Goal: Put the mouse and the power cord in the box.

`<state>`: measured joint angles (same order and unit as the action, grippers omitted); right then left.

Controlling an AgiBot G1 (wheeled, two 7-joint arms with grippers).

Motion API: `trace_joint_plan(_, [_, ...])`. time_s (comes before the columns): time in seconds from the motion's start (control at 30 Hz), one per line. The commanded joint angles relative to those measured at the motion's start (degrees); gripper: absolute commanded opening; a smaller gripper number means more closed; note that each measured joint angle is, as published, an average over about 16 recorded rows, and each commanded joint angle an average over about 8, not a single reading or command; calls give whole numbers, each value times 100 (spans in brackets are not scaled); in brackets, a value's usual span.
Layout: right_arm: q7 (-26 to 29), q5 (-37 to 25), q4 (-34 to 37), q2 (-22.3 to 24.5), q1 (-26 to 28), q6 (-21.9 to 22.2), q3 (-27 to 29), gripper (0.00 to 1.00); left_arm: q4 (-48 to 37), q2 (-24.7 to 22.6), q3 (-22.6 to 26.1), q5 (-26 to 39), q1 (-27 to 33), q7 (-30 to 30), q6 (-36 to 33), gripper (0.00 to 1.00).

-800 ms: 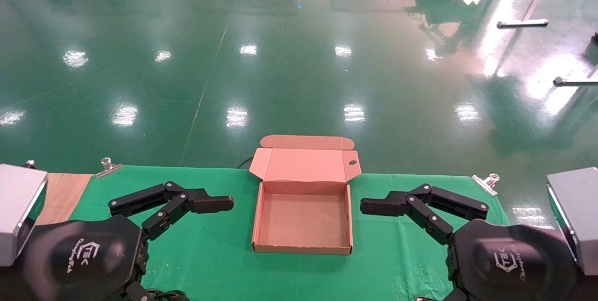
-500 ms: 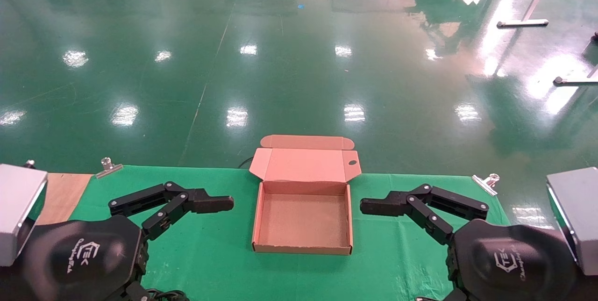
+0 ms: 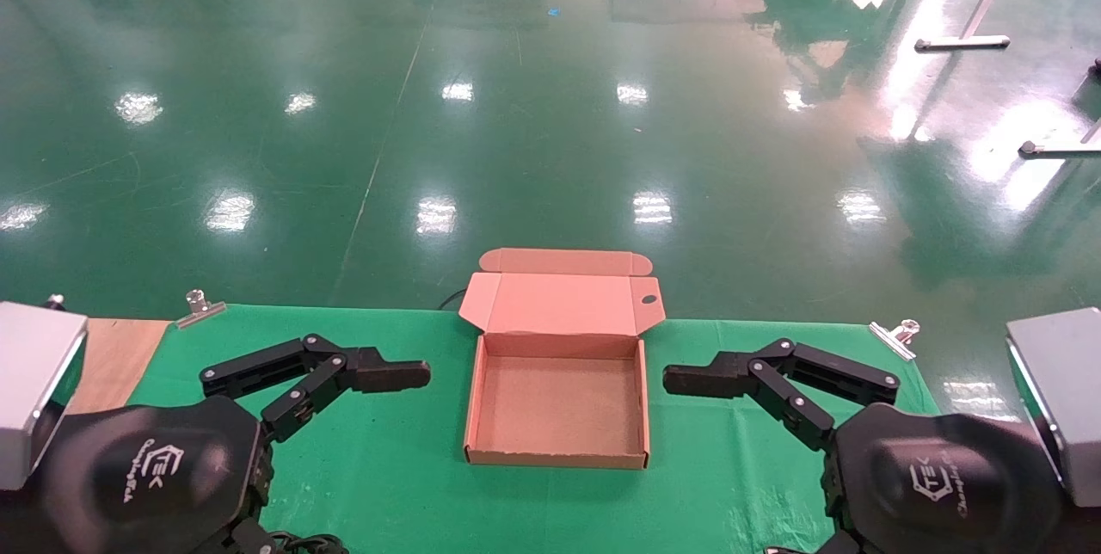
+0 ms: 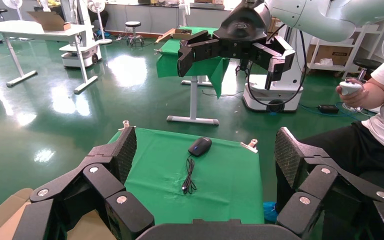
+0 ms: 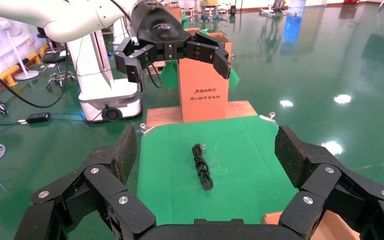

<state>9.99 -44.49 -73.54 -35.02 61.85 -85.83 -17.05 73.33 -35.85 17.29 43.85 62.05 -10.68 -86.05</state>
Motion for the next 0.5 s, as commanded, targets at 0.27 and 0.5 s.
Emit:
trace_joint_plan(0.27, [-465,-1314,82,12,238,-29,-425,100,-302,-269,567,1046,329,73,-160,100])
trace_joint_plan(0.5, [-1298,-3139,308,-145,684,211,-945,100,-1225,-474,1229,2618,864,534,-232,100])
